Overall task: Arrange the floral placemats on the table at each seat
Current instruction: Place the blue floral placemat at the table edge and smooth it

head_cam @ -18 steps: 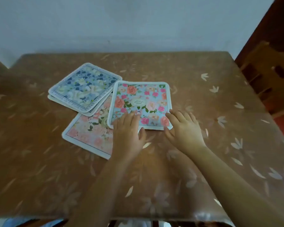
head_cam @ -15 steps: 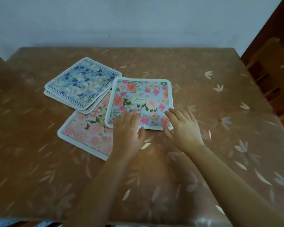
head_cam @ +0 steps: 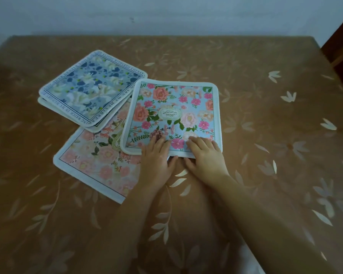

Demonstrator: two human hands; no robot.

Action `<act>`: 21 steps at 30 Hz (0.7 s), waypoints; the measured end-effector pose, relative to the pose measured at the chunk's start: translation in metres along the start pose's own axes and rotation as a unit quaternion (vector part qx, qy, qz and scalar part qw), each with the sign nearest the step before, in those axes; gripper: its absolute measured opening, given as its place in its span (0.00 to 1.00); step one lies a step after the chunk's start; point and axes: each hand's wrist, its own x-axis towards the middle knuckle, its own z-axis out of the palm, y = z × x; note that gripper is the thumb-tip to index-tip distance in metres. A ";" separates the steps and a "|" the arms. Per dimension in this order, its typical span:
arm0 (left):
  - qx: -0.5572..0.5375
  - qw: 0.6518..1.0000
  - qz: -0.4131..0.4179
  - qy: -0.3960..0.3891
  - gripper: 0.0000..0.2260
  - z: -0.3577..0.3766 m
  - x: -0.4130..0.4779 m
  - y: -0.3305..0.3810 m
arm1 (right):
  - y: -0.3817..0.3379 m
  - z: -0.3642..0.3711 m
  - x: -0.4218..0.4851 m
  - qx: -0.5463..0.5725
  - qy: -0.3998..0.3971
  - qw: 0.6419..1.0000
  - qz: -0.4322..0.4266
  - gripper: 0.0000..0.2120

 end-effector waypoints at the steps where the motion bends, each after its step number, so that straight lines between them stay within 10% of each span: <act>1: 0.001 1.000 -0.001 -0.003 0.20 0.003 0.001 -0.003 | 0.001 0.003 0.001 0.002 -0.004 1.000 -0.001 0.19; 21: -0.066 0.996 0.028 0.057 0.12 0.016 0.009 -0.020 | 0.013 0.012 0.013 0.110 0.019 0.991 -0.075 0.07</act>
